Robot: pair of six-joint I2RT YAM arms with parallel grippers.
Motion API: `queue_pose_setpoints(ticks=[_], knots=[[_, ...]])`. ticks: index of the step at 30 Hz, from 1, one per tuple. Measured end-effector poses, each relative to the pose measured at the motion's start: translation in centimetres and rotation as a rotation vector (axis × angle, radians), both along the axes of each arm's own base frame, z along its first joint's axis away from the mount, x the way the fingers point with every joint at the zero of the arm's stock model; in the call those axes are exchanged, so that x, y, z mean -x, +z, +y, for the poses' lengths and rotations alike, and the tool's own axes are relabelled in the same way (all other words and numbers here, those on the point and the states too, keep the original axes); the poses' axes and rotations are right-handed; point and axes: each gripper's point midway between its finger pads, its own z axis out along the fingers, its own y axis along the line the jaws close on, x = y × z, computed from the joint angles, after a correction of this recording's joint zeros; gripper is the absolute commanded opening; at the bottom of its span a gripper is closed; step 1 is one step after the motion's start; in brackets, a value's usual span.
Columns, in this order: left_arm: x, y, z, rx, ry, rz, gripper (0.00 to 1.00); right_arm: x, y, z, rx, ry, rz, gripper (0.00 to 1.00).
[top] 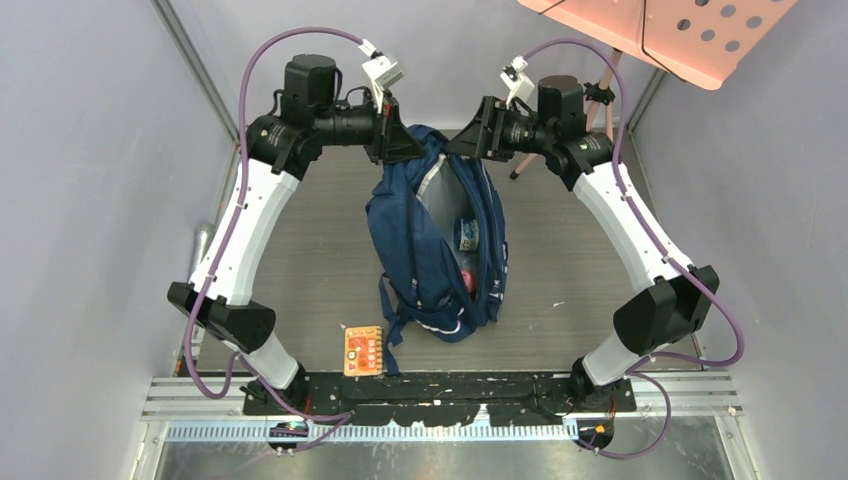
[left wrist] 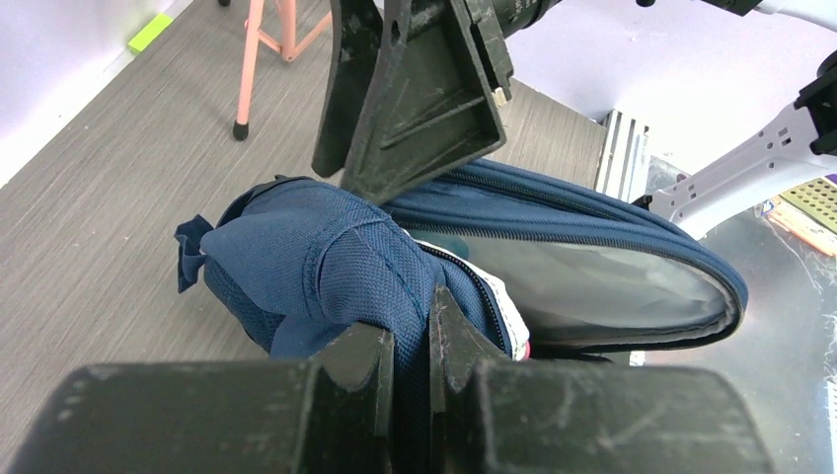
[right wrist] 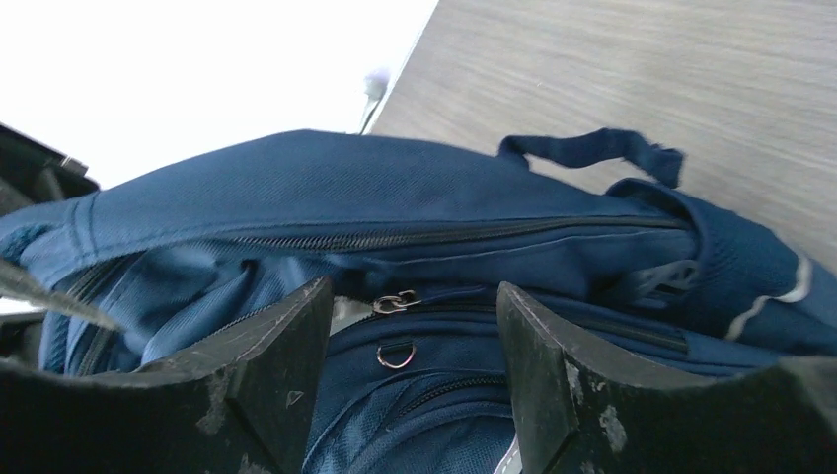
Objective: Pack the student bag
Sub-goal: Adjust the student bag at the center of the board.
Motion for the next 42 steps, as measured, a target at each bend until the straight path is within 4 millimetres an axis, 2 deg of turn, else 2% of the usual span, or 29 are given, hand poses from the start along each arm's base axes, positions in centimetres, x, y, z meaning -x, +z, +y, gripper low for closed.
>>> queue_pose_setpoints(ticks=[4, 9, 14, 17, 20, 23, 31, 33, 35, 37, 38, 39, 40, 42], knots=[[0.0, 0.0, 0.0, -0.001, -0.005, -0.006, 0.00, 1.4, -0.1, 0.8, -0.043, 0.080, 0.035, 0.67], [0.1, 0.1, -0.2, 0.003, -0.013, -0.010, 0.00, 1.9, 0.0, 1.2, -0.078, 0.117, 0.057, 0.62], [-0.1, -0.1, -0.4, 0.011, -0.015, -0.025, 0.00, 1.4, -0.4, 1.6, -0.131, 0.099, 0.085, 0.44], [-0.1, -0.3, -0.3, 0.012, -0.010, -0.032, 0.00, 1.0, -1.0, 1.8, -0.167, 0.072, 0.123, 0.28], [-0.1, -0.3, -0.2, 0.010, -0.002, -0.037, 0.00, 0.8, -0.9, 1.7, -0.192, 0.037, 0.142, 0.20], [-0.4, -0.3, -0.2, 0.008, 0.010, -0.041, 0.00, 1.1, 0.7, 1.3, -0.232, -0.001, 0.125, 0.11], [-0.7, -0.7, 0.4, -0.006, 0.059, -0.059, 0.00, 3.4, 8.8, 0.2, -0.404, -0.040, -0.041, 0.03], [-0.7, -0.7, 0.5, -0.007, 0.065, -0.061, 0.00, 3.6, 9.6, 0.1, -0.419, -0.047, -0.064, 0.02], [-0.7, -0.7, 0.4, -0.008, 0.067, -0.062, 0.00, 3.4, 9.5, 0.0, -0.414, -0.061, -0.065, 0.04], [-0.7, -0.7, 0.4, -0.009, 0.067, -0.063, 0.00, 3.1, 8.4, -0.2, -0.376, -0.082, -0.056, 0.14], [-0.7, -0.7, 0.5, -0.009, 0.068, -0.063, 0.00, 2.9, 7.7, -0.4, -0.351, -0.092, -0.049, 0.26], [-0.8, -0.7, 0.5, -0.010, 0.070, -0.063, 0.00, 2.8, 7.1, -0.5, -0.329, -0.101, -0.047, 0.32], [-0.8, -0.8, 0.5, -0.011, 0.073, -0.063, 0.00, 2.8, 6.4, -0.8, -0.301, -0.115, -0.053, 0.43], [-1.0, -0.7, 0.6, -0.017, 0.089, -0.060, 0.02, 3.3, 4.2, -1.6, -0.236, -0.144, -0.045, 0.55]])
